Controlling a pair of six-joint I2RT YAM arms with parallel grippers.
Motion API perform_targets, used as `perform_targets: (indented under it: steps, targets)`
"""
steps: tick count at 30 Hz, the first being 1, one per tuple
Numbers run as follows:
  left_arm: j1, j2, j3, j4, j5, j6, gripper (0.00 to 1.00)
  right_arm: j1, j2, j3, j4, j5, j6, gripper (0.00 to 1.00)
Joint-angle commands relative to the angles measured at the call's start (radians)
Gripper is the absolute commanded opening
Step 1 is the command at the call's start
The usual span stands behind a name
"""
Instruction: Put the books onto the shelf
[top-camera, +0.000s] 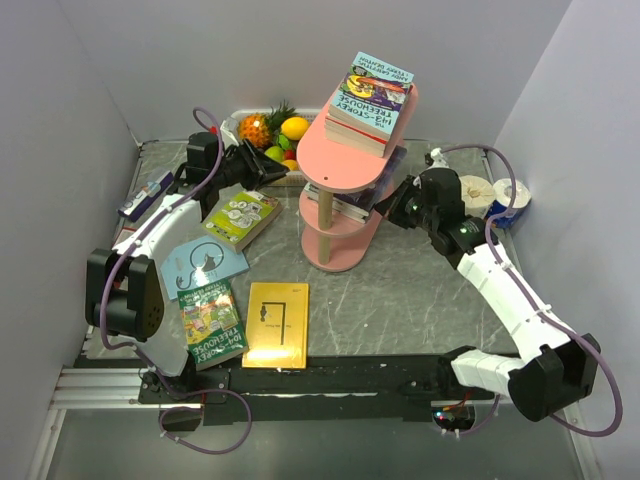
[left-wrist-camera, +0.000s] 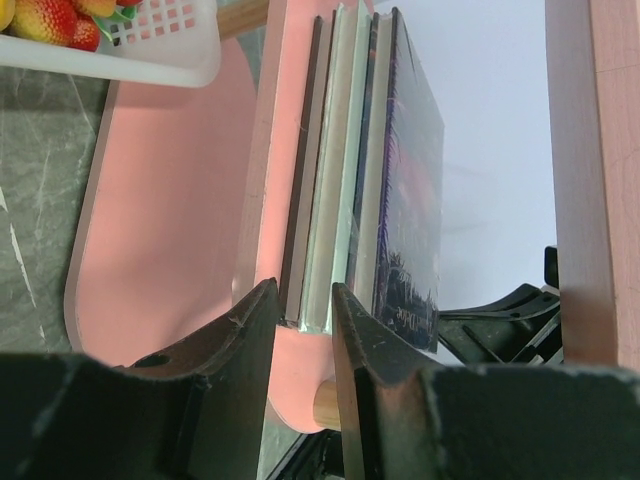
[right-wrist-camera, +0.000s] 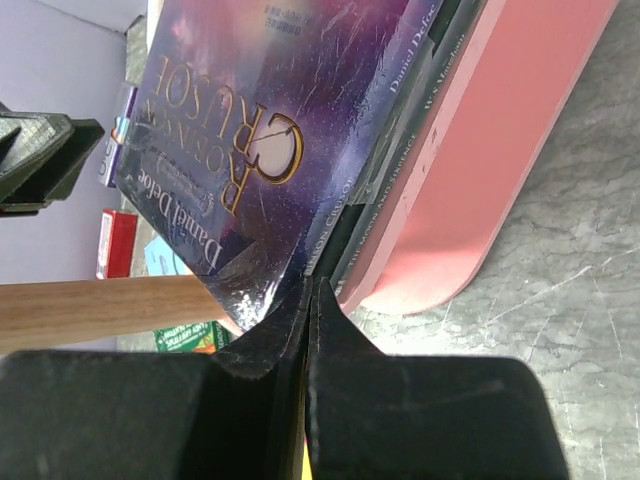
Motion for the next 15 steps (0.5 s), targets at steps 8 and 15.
perform_targets:
  steps: [8, 15]
  targets:
    - [-0.002, -0.034, -0.015, 0.05, 0.015, -0.014, 0.34, 0.019, 0.019, 0.061, 0.027, -0.001, -0.012, 0.0]
    - [-0.002, -0.034, -0.021, 0.054, 0.02, -0.017, 0.35, 0.02, 0.038, 0.07, 0.033, -0.012, -0.008, 0.0]
